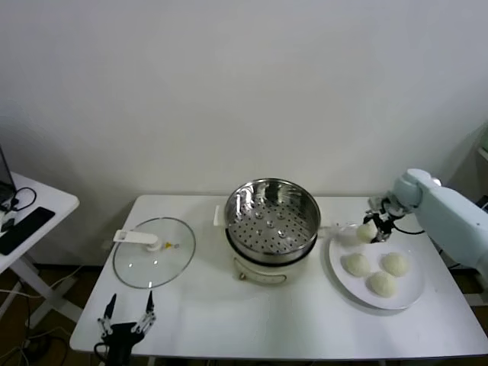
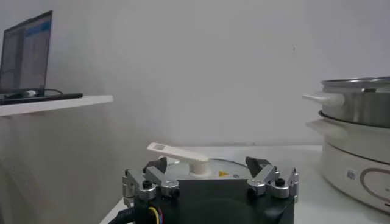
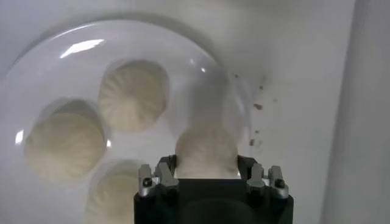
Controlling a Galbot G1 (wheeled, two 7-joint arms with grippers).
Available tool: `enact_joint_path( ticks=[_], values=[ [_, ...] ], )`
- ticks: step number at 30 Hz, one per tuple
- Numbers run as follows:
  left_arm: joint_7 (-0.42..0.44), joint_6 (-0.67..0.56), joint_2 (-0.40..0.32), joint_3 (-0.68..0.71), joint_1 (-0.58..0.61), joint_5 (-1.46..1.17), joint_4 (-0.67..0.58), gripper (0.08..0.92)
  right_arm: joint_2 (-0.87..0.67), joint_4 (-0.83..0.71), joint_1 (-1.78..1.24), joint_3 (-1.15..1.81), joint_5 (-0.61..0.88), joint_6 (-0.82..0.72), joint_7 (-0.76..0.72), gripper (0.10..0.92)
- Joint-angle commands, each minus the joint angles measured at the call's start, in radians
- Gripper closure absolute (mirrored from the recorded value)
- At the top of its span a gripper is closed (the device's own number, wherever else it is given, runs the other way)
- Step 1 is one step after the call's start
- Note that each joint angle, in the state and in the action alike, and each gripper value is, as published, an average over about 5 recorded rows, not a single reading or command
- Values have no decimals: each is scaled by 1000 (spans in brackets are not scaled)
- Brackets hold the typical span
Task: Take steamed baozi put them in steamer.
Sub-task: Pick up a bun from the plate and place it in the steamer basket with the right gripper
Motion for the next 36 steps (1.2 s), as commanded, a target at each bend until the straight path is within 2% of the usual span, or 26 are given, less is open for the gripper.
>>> enact_joint_path(
  ticks=[1, 12, 16, 26, 36],
  values=[
    [-1, -4, -17, 1, 5, 2, -3, 177, -43, 227, 414, -294, 238, 52, -5, 353],
    [-6, -21, -25, 13, 5, 19, 10, 177, 183, 373, 572, -406, 362, 171, 34, 361],
    [-11, -27, -27, 16, 6, 27, 15, 177, 291, 349, 569, -462, 254, 289, 80, 363],
    [-12, -26, -38, 11, 2, 29, 10, 177, 491, 108, 421, -486, -56, 547, 157, 364],
    [-12, -30, -47, 7, -10, 28, 29, 177, 526, -31, 310, -483, -108, 607, 145, 364]
  ],
)
